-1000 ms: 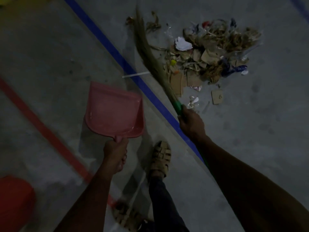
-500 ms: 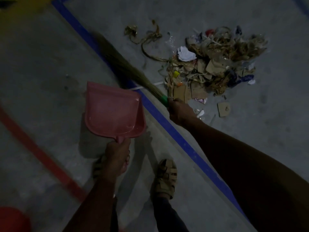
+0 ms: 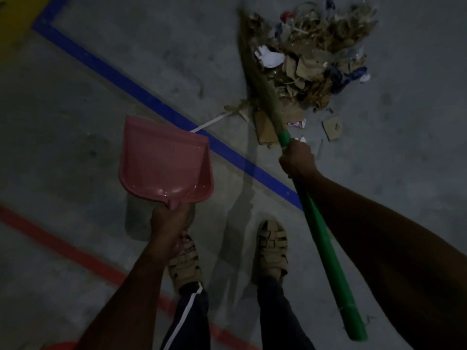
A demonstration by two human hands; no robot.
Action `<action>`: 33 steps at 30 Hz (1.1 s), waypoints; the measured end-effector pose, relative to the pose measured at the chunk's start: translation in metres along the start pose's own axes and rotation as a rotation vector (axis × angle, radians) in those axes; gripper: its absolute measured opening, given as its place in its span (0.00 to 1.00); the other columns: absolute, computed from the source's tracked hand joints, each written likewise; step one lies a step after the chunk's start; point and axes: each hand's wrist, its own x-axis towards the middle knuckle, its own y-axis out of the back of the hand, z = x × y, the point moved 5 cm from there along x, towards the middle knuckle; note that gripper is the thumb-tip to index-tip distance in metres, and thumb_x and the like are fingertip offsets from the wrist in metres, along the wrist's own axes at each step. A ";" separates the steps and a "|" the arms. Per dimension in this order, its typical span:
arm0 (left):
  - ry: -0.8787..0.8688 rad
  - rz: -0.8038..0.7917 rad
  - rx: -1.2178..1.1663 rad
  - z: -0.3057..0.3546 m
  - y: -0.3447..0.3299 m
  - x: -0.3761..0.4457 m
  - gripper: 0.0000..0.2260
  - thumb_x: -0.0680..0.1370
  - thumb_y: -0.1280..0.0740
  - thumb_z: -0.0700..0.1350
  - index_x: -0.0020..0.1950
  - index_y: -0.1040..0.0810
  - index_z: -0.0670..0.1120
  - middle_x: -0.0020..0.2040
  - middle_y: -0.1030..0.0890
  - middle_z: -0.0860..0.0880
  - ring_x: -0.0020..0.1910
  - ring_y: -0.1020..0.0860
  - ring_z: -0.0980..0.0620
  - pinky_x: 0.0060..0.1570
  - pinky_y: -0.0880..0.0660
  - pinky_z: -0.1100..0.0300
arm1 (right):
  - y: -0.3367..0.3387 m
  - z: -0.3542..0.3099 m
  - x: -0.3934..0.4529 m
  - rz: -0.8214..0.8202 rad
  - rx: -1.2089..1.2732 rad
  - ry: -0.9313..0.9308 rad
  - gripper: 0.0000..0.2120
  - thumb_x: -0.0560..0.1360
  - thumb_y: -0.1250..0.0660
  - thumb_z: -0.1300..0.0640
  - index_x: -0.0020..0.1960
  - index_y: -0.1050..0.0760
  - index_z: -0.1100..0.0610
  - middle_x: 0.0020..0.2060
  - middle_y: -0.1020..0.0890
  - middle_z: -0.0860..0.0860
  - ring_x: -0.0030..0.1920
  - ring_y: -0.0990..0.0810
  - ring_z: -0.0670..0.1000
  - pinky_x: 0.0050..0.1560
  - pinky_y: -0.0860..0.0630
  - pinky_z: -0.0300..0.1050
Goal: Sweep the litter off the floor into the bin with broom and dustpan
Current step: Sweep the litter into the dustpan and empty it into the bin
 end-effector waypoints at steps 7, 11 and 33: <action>0.023 -0.015 -0.051 -0.022 0.019 -0.006 0.18 0.75 0.28 0.52 0.34 0.26 0.41 0.23 0.29 0.46 0.21 0.32 0.51 0.27 0.35 0.63 | -0.018 0.041 -0.088 0.128 -0.201 0.252 0.31 0.75 0.36 0.68 0.74 0.43 0.54 0.74 0.44 0.58 0.31 0.27 0.51 0.25 0.26 0.46; 0.001 0.018 -0.048 -0.039 0.027 -0.013 0.15 0.78 0.30 0.46 0.33 0.26 0.41 0.25 0.28 0.46 0.19 0.33 0.51 0.23 0.37 0.66 | -0.049 0.041 -0.123 0.084 -0.189 0.383 0.31 0.77 0.37 0.66 0.77 0.42 0.56 0.75 0.42 0.57 0.32 0.28 0.49 0.24 0.31 0.40; -0.050 -0.051 -0.017 -0.054 -0.053 -0.068 0.14 0.77 0.31 0.45 0.32 0.25 0.42 0.24 0.30 0.46 0.21 0.34 0.51 0.26 0.37 0.61 | -0.011 0.157 -0.076 0.223 -0.322 0.287 0.29 0.76 0.36 0.66 0.75 0.37 0.58 0.73 0.36 0.56 0.29 0.29 0.53 0.26 0.33 0.43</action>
